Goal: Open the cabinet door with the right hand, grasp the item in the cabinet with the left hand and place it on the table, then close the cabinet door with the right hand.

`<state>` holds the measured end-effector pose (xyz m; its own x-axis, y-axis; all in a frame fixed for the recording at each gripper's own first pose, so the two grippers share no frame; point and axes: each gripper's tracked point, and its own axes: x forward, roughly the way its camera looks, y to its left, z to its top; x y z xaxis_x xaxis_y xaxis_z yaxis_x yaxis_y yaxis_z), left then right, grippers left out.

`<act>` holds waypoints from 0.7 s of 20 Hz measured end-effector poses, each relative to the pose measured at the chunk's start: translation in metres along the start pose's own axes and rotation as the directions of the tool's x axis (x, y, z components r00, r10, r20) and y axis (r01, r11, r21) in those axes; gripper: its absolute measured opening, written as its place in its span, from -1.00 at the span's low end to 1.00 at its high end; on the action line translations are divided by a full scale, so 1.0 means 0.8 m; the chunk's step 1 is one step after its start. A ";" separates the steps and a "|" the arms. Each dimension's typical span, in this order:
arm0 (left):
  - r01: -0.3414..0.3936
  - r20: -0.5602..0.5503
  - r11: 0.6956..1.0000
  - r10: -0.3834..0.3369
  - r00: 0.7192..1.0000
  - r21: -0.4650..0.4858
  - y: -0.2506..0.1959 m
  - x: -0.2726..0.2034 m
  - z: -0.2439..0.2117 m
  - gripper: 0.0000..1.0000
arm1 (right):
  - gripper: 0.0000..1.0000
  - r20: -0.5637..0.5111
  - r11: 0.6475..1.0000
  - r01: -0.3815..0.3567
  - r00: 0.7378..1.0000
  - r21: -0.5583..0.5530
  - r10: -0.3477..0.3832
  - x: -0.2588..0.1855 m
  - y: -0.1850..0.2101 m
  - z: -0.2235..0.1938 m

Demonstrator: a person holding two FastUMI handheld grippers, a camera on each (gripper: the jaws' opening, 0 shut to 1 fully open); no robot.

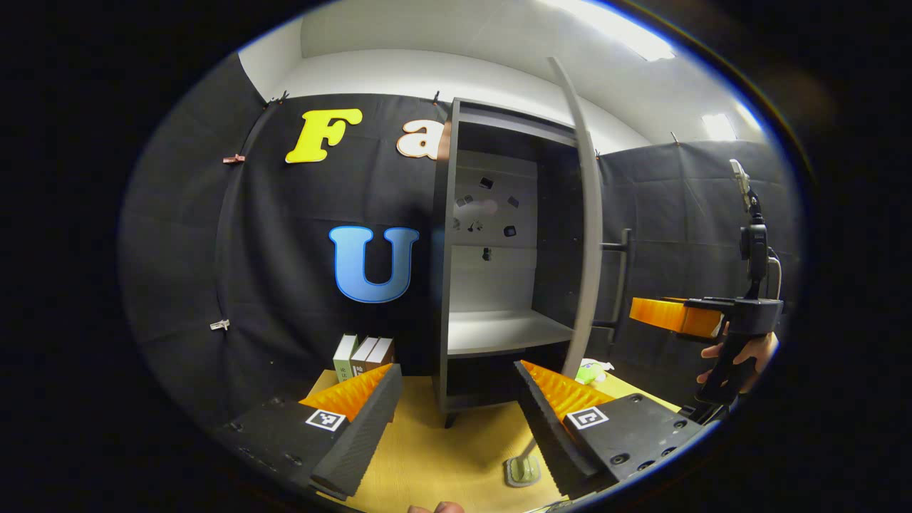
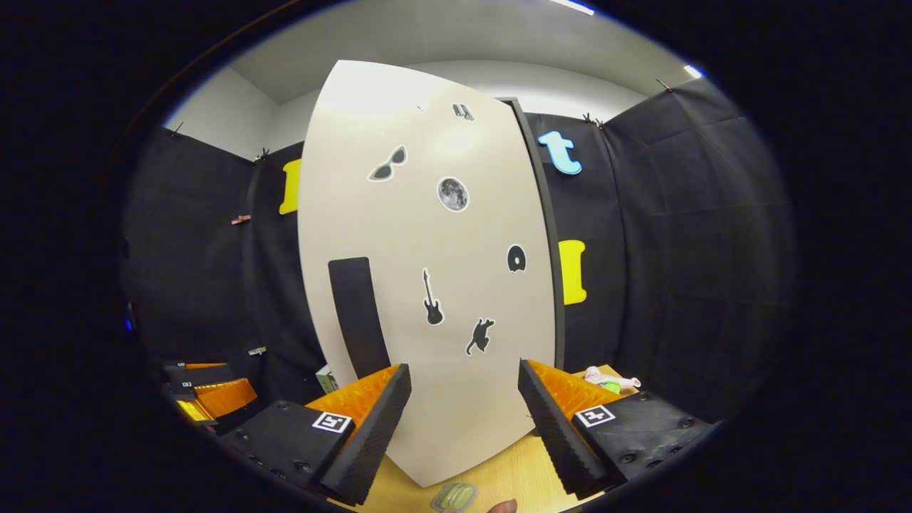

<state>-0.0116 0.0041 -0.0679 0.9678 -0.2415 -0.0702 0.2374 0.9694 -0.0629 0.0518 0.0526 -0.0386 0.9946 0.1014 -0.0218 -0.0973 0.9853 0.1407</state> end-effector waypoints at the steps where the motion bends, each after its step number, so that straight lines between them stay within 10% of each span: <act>1: 0.002 0.002 1.000 -0.002 1.000 -0.005 -0.002 -0.001 0.001 0.93 | 0.94 0.001 1.000 -0.007 1.000 -0.002 0.007 -0.003 0.000 0.000; 14: -0.086 0.027 0.996 0.085 0.996 0.020 -0.016 -0.013 0.012 0.94 | 0.94 0.045 0.997 0.066 0.997 -0.033 -0.065 -0.045 -0.054 0.014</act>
<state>-0.0243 -0.0057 -0.0568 0.9864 -0.1570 -0.0488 0.1553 0.9872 -0.0369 0.0205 0.0051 -0.0327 0.9994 0.0309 0.0134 -0.0321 0.9938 0.1060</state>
